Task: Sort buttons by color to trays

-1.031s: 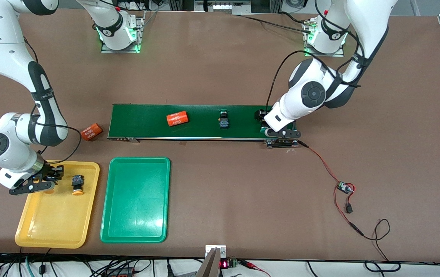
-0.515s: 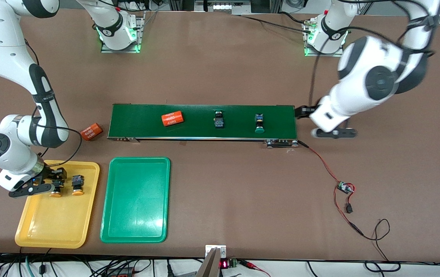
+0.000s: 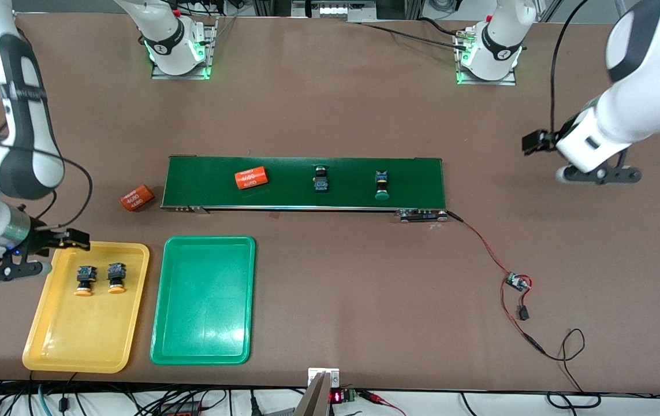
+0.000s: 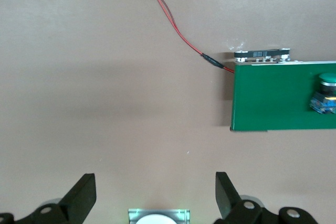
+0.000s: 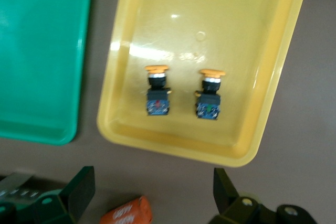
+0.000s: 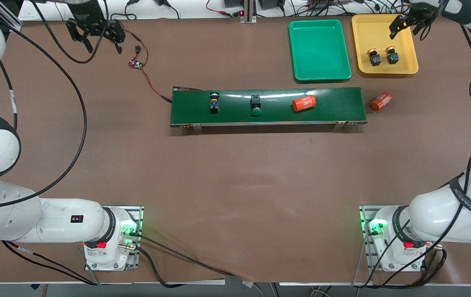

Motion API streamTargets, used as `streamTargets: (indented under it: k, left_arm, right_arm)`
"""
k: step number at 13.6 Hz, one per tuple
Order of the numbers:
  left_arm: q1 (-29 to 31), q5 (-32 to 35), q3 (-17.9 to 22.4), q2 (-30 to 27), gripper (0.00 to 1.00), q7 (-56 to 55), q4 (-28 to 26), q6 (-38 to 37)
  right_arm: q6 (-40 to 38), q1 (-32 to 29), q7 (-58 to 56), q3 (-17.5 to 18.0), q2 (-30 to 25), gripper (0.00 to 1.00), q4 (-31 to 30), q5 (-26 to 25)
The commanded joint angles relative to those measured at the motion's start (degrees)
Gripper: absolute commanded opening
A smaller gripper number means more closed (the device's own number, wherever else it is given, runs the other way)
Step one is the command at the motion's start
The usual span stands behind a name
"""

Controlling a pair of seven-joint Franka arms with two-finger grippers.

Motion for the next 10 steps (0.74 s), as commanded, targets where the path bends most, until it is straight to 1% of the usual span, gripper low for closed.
streamTargets:
  k: [1, 2, 4, 8, 10]
  left_arm:
    - [-1.8, 0.7, 4.2, 0.3, 1.0, 0.9, 6.4, -2.7]
    - [-1.9, 0.7, 5.2, 0.4, 1.0, 1.1, 7.0, -1.4]
    - [-1.9, 1.3, 4.7, 0.0, 1.0, 1.3, 8.7, -1.1]
    - [-1.6, 1.0, 4.6, 0.0, 1.0, 1.6, 9.4, -1.2]
    - [-1.3, 0.8, 4.7, 0.0, 1.0, 2.9, 9.5, -1.2]
  right_arm:
    - [-5.7, 2.2, 3.3, -0.1, -4.2, 1.0, -1.3, 0.9]
    - [-7.2, 3.6, 5.5, -0.5, -5.2, 1.0, -1.3, 0.9]
    - [-8.5, 4.9, 8.4, -0.8, -7.0, 1.0, -1.6, 0.9]
    - [-9.6, 5.0, 7.5, -0.9, -9.6, 1.0, -2.3, 0.0]
    - [-9.7, 5.5, 7.8, -0.9, -11.1, 1.0, -4.3, 0.0]
